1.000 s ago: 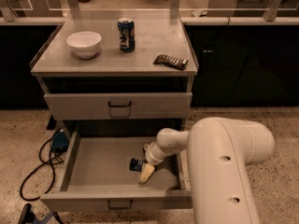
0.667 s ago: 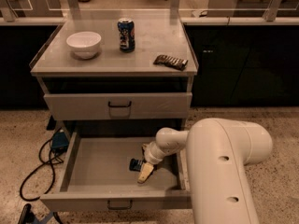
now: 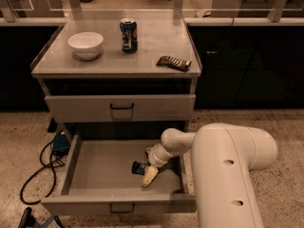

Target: Pick rxbar blueberry from middle drawer and place on counter

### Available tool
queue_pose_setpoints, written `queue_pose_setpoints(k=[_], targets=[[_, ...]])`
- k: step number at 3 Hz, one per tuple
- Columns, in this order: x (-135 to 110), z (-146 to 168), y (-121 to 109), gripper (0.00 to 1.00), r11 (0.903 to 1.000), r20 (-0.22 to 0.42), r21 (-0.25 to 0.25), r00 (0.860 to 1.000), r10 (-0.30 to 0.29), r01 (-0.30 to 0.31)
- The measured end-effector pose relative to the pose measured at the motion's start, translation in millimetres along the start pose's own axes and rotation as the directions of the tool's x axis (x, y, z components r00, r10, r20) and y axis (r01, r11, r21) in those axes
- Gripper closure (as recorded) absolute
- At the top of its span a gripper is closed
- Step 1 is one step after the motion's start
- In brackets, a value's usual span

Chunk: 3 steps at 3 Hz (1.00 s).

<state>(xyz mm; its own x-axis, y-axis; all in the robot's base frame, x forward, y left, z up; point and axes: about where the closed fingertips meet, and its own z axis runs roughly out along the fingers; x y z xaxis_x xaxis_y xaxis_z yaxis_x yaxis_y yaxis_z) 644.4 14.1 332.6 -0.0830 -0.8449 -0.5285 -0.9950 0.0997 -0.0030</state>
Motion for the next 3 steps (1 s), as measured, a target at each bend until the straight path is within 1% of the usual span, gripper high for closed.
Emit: queue_pose_setpoints(k=[1,3], targets=[[0.0,0.1,0.0,0.19,1.0,0.0,0.0,1.0,0.0,0.0],[-0.2,-0.2,0.0,0.66,1.0,0.0,0.0,1.0,0.0,0.0]])
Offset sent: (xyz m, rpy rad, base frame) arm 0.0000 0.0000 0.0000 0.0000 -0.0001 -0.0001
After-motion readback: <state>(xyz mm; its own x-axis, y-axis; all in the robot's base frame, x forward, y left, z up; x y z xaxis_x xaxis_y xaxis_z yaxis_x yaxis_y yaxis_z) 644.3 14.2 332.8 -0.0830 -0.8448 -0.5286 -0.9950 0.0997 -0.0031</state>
